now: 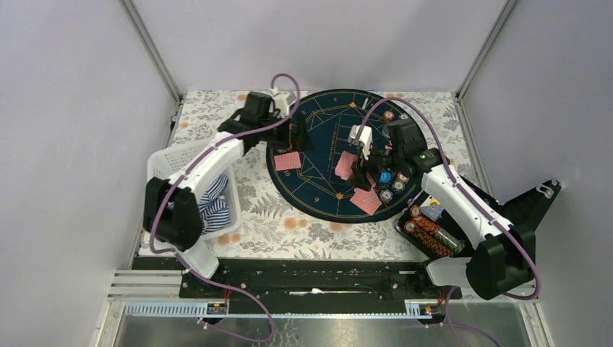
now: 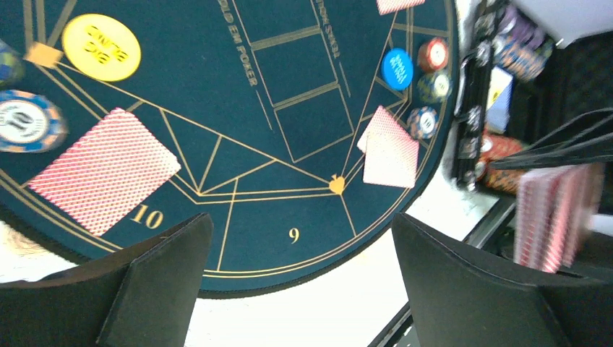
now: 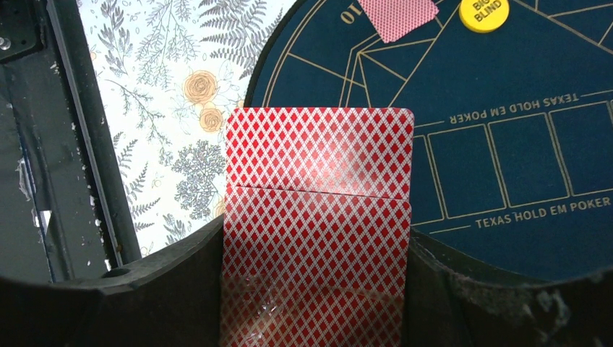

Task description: Distribute texas hold em gaming equipment

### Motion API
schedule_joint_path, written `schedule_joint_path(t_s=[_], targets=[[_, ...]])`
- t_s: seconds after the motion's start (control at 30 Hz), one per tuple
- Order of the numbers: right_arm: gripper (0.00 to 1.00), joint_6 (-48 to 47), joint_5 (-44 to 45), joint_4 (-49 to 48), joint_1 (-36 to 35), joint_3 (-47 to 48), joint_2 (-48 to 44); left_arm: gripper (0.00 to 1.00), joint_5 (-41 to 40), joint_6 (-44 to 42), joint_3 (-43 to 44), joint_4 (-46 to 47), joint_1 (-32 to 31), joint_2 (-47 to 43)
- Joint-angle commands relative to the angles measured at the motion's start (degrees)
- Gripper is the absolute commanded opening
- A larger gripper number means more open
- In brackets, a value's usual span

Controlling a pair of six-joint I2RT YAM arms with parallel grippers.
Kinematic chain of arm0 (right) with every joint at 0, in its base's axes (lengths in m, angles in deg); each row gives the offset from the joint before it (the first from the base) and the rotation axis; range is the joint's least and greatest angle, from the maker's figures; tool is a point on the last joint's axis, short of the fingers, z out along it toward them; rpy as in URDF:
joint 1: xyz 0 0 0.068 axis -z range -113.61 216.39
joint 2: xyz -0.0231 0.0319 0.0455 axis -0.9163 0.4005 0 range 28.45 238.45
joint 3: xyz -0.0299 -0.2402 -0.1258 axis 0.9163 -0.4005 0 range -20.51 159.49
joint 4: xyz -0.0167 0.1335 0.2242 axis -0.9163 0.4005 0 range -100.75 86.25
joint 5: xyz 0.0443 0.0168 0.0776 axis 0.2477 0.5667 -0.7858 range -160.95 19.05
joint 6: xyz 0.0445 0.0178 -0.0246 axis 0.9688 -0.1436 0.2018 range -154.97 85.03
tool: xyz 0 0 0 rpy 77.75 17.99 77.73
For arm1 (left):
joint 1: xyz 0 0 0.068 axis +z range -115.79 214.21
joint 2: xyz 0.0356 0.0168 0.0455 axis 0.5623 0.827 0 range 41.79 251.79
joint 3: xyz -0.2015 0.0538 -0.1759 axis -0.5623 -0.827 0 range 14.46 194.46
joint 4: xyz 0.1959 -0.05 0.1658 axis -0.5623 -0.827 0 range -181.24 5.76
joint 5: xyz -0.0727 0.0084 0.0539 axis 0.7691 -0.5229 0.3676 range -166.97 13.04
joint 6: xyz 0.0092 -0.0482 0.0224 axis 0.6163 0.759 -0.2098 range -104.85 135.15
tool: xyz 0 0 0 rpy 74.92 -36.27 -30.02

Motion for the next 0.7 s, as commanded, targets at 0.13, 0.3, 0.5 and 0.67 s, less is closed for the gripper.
schedule_joint_path(t_s=[0.13, 0.3, 0.5, 0.67], targets=[[0.00, 0.32, 0.32, -5.70, -0.69, -2.08, -2.71, 0.99, 24.33, 8.46, -4.26, 15.51, 0.22, -7.31], [0.00, 0.73, 0.41, -7.21, -0.74, -3.08, -3.24, 0.95, 23.47, 10.01, -3.83, 15.49, -3.72, -5.10], [0.00, 2.14, 0.46, -8.69, -0.72, -3.09, -3.41, 0.88, 20.19, 9.87, -3.24, 14.23, -7.19, -1.87], [0.00, 3.03, 0.28, -9.56, -0.74, -3.05, -3.50, 0.74, 16.81, 10.25, -2.67, 13.12, -7.67, -0.22]])
